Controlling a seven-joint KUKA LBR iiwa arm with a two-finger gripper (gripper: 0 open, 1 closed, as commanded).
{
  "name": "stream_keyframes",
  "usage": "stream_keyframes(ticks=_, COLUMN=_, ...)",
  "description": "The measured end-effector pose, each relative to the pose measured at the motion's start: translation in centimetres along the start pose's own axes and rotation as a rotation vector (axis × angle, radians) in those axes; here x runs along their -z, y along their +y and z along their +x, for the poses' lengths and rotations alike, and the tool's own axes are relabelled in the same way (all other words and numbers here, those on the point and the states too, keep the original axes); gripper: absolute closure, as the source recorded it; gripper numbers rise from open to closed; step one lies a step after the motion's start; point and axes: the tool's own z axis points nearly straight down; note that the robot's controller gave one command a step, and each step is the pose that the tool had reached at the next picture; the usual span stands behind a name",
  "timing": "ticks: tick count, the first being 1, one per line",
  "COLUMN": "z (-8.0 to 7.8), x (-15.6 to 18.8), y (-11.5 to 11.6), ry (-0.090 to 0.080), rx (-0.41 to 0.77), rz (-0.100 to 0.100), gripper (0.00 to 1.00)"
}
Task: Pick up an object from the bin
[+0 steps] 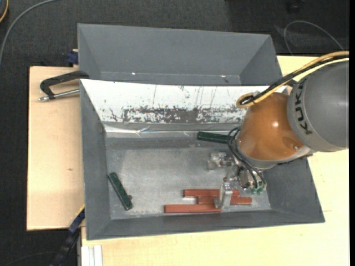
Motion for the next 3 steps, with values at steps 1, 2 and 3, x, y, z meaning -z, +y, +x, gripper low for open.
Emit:
stream_keyframes(ticks=1, z=-2.5, x=0.0, y=-4.6, ry=-0.003, rx=-0.073, rz=0.002, gripper=0.00)
stream_keyframes(ticks=2, z=-2.6, x=0.2, y=-4.4, ry=-0.002, rx=-0.070, rz=0.000, gripper=1.00)
stream_keyframes(ticks=3, z=-6.2, x=12.3, y=-2.6, ry=-0.002, rx=-0.016, rz=0.000, gripper=1.00)
